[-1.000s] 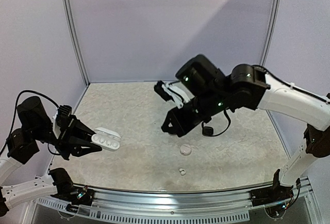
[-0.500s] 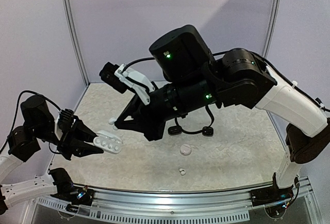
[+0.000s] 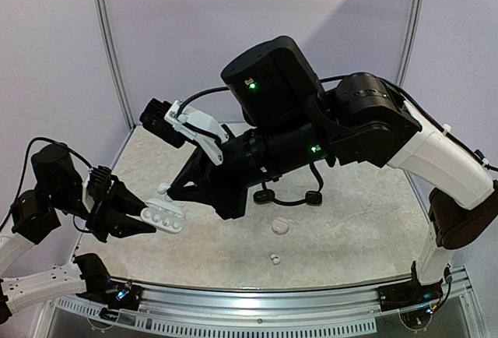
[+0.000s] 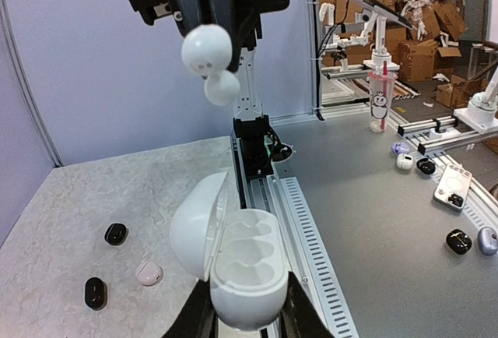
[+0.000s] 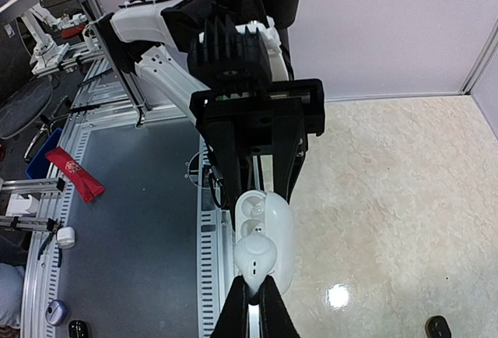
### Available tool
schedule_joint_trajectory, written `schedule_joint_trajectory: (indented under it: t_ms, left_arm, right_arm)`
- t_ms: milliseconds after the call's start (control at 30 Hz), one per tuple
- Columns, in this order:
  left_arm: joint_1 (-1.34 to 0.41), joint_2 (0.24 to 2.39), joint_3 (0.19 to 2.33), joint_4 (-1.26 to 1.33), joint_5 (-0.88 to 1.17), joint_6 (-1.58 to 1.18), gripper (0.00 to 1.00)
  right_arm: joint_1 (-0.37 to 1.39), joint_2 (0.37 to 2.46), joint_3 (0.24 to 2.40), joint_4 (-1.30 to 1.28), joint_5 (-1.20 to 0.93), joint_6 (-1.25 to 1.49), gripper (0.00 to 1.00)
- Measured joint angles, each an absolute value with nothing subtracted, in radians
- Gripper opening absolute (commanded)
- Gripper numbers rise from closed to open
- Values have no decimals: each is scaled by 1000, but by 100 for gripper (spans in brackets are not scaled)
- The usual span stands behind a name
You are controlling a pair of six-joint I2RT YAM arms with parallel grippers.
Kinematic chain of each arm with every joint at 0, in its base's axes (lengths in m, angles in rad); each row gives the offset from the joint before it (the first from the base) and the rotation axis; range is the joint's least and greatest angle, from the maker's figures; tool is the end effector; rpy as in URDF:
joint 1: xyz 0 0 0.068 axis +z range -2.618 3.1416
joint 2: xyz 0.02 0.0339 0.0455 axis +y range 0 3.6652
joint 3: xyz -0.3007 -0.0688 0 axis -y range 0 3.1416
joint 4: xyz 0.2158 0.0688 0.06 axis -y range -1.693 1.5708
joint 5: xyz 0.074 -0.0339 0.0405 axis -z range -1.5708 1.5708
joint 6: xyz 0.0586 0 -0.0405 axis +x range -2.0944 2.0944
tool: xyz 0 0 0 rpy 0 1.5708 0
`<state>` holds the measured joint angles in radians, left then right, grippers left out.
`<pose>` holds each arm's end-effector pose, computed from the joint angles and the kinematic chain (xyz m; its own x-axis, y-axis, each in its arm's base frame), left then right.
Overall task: Insert the wireless bluetooth earbuds into the charging case
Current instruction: Insert the right earbud into the right side groove of the charging case.
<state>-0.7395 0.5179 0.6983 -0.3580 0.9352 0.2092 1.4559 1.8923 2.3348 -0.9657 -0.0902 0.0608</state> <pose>0.0180 -0.0802 0.3409 0.0769 0.0967 -0.9923 0.9909 -0.1178 0.0653 0.0405 0.3970 0.4793 -0.1178 -0.4932 -0.8619 -0.9930 0.0668 0.0976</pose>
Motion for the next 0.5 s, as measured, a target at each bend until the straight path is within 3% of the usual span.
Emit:
schedule_joint_trajectory:
  t_ms: [500]
  left_arm:
    - [-739, 546, 708, -357, 940, 174, 0]
  right_arm:
    - [1475, 1960, 2369, -1076, -88, 7, 0]
